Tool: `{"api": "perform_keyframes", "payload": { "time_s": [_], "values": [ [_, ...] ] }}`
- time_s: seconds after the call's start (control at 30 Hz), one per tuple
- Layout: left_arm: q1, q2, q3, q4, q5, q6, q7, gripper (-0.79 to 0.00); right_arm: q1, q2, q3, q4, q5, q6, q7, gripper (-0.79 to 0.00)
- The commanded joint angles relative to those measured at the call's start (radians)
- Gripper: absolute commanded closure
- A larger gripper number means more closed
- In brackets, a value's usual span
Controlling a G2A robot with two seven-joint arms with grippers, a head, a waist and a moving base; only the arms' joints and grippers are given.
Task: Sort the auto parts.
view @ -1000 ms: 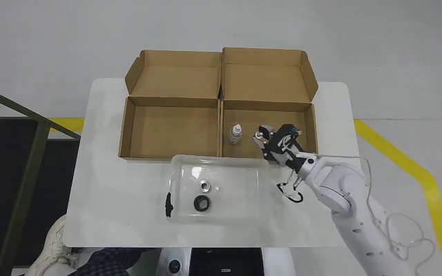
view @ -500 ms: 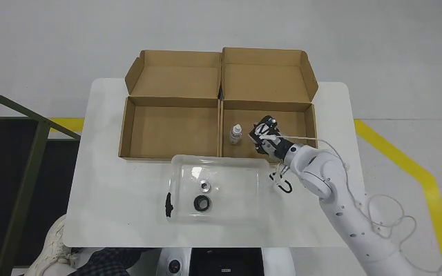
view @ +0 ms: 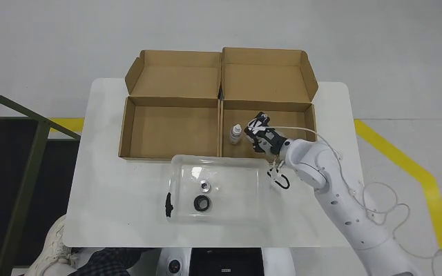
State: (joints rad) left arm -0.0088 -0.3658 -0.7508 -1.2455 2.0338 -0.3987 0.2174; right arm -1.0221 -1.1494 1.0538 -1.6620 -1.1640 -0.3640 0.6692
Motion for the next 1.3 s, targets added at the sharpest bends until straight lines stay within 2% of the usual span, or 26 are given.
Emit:
{"api": "perform_keyframes", "payload": {
  "time_s": [0.0,0.3,0.4,0.43,0.47,0.53,0.6,1.0,1.27],
  "values": [
    [0.0,0.0,0.0,0.0,0.0,0.0,0.0,-0.785,0.001,-0.001,0.0,0.001,0.0,0.003,0.002,-0.243],
    [0.0,0.0,0.0,0.0,0.0,0.0,0.0,-0.785,-0.006,-0.002,0.005,-0.013,-0.018,0.016,0.0,-0.32],
    [0.0,0.0,0.0,0.0,0.0,0.0,0.0,-0.785,-0.027,0.0,0.018,-0.04,-0.017,0.019,-0.03,-0.379],
    [0.0,0.0,0.0,0.0,0.0,0.0,0.0,-0.785,-0.035,0.001,0.026,-0.05,-0.012,0.015,-0.039,-0.431],
    [0.0,0.0,0.0,0.0,0.0,0.0,0.0,-0.785,-0.044,0.003,0.035,-0.062,-0.008,0.011,-0.045,-0.526],
    [0.0,0.0,0.0,0.0,0.0,0.0,0.0,-0.785,-0.063,0.007,0.053,-0.086,-0.006,0.005,-0.048,-0.662],
    [0.0,0.0,0.0,0.0,0.0,0.0,0.0,-0.785,-0.082,0.011,0.07,-0.109,-0.005,-0.004,-0.048,-0.779],
    [0.0,0.0,0.0,0.0,0.0,0.0,0.0,-0.785,-0.213,0.037,0.167,-0.305,0.013,-0.113,-0.077,-0.785],
    [0.0,0.0,0.0,0.0,0.0,0.0,0.0,-0.785,-0.307,0.049,0.176,-0.438,0.008,-0.201,-0.105,-0.785]
  ]
}}
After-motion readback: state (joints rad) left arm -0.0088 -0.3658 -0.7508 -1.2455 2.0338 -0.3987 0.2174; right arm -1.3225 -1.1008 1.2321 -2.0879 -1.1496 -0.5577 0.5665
